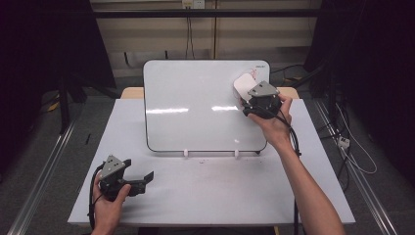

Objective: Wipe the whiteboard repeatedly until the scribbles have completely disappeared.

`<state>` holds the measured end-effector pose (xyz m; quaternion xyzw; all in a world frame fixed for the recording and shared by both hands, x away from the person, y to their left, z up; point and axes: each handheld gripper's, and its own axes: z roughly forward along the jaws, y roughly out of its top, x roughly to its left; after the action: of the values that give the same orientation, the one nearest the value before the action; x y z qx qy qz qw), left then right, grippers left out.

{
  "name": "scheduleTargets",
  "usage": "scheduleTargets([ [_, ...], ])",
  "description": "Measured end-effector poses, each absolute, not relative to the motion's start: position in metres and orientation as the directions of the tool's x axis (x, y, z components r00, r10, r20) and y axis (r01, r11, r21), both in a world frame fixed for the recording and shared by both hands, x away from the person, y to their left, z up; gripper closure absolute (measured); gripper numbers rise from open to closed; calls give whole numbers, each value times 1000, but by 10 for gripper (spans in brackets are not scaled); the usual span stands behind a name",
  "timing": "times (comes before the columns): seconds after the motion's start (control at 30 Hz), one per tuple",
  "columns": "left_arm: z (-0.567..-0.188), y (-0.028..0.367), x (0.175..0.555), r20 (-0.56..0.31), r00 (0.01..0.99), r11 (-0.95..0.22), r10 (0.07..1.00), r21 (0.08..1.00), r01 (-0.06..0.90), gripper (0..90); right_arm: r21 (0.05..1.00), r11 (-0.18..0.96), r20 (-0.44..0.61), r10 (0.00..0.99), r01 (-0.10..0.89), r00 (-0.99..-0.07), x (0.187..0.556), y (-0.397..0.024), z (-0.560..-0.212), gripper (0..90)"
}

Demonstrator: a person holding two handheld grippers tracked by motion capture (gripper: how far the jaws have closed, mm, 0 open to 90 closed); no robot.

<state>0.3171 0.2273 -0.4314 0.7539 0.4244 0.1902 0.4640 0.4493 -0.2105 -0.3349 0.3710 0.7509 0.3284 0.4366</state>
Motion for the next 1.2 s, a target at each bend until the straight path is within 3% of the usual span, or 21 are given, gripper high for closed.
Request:
scheduleTargets([
  [0.53, -431, 225, 317, -102, 572, -216, 814, 861, 461, 47, 803, 526, -427, 836, 281, -344, 448, -206, -338, 313],
  [1.2, -432, 225, 317, -97, 574, -223, 813, 859, 461, 47, 783, 566, -448, 801, 257, -397, 427, -189, -365, 313],
])
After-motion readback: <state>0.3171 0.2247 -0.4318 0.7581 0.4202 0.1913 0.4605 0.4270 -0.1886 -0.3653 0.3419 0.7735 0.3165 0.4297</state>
